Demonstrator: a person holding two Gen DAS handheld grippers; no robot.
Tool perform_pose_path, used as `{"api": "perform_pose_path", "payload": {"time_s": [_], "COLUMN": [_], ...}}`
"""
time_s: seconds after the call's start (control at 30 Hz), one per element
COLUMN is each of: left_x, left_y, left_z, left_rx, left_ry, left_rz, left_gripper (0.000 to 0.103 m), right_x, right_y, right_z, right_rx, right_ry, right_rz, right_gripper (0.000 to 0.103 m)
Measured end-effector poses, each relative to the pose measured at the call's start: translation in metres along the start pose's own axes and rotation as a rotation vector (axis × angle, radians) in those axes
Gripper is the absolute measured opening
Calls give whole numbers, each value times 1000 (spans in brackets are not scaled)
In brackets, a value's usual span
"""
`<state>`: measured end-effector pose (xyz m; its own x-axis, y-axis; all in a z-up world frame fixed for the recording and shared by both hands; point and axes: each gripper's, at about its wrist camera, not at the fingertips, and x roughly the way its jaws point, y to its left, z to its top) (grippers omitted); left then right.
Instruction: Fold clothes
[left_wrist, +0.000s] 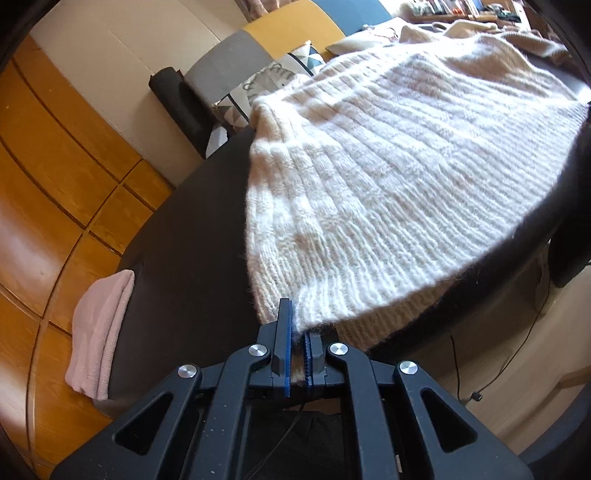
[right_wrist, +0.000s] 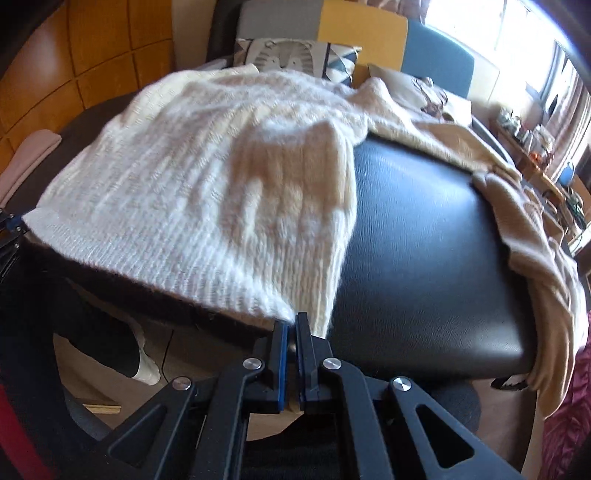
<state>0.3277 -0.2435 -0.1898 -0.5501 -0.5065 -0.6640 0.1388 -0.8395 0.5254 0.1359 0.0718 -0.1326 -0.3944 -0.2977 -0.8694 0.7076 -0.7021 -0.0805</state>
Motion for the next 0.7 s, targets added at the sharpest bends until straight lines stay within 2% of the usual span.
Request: {"api": "perform_pose_path", "payload": {"time_s": [0.13,0.23,0.33,0.4,0.5,0.53,0.6,0.7], "left_x": [-1,-6,-14,-25,-35,-37,-35,-21], "left_y": [1,0,1,10,35,41,45,35], "left_z": [-1,-5,-15,-19,-12,-6,10,34], "left_rx": [1,49,97,72,-65,-99,-118,-103], "left_ry": [-1,-9,-19,-44,-83,-103,-144,-129], "left_rz": [-12,-24,-58,-118,-198,-201,-171,-121], "left_gripper": [7,7,7,7,7,7,8,8], "right_x": [3,2,-12,-29,-46,-46,-27,1], "right_y": [-5,-9,-10,-10,-9,-8,1,13], "right_z": [-6,-6,0,10,39,50,74,109], "right_rx": [12,5,-38,-89,-97,-98,-107,-122], "right_ry": [24,62,73,16,-128,-163,-172,-185], "right_rz": [6,99,176,144,108,94,69,30], "right_gripper": [3,3,18,19,23,24,24,24]}}
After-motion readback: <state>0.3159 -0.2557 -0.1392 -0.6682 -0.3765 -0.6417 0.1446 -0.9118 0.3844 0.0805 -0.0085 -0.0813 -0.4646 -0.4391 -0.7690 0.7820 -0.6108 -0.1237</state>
